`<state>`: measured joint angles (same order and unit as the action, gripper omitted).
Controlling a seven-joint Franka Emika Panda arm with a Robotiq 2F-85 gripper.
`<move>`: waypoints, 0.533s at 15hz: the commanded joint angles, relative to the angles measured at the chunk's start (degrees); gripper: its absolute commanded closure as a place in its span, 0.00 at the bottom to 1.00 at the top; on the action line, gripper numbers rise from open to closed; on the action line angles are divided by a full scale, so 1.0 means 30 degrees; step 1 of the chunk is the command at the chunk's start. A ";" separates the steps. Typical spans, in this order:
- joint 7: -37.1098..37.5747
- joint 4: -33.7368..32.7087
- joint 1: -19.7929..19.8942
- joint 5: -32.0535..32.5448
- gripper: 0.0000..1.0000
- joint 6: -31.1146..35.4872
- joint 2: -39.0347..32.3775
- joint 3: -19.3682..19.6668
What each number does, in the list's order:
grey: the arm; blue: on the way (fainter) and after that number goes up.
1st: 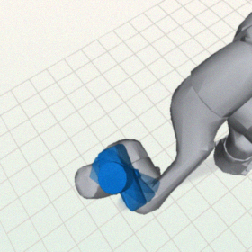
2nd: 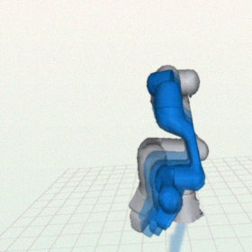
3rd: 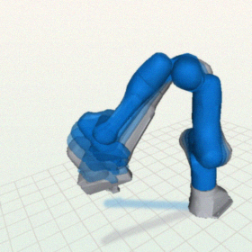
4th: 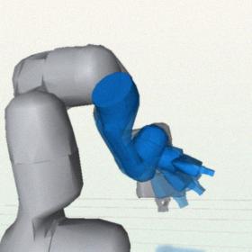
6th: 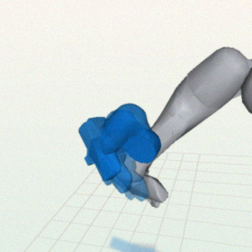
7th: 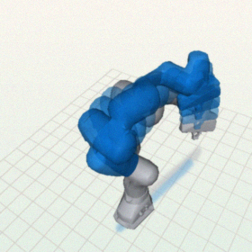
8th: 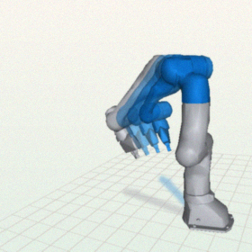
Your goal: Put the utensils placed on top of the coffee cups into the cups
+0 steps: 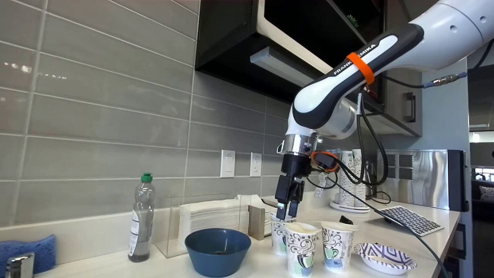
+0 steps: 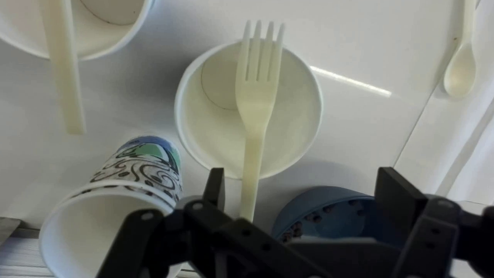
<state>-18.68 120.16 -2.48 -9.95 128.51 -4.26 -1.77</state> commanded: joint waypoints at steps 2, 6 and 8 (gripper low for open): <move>-0.0063 0.0321 0.0006 0.0908 0.00 0.1544 -0.0233 -0.0333; -0.0014 0.0369 0.0023 0.1567 0.00 0.2246 -0.0476 -0.0390; 0.0040 0.0327 0.0003 0.2002 0.00 0.2597 -0.0645 -0.0402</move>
<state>-18.78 121.16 -2.49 -6.57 134.08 -5.40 -2.65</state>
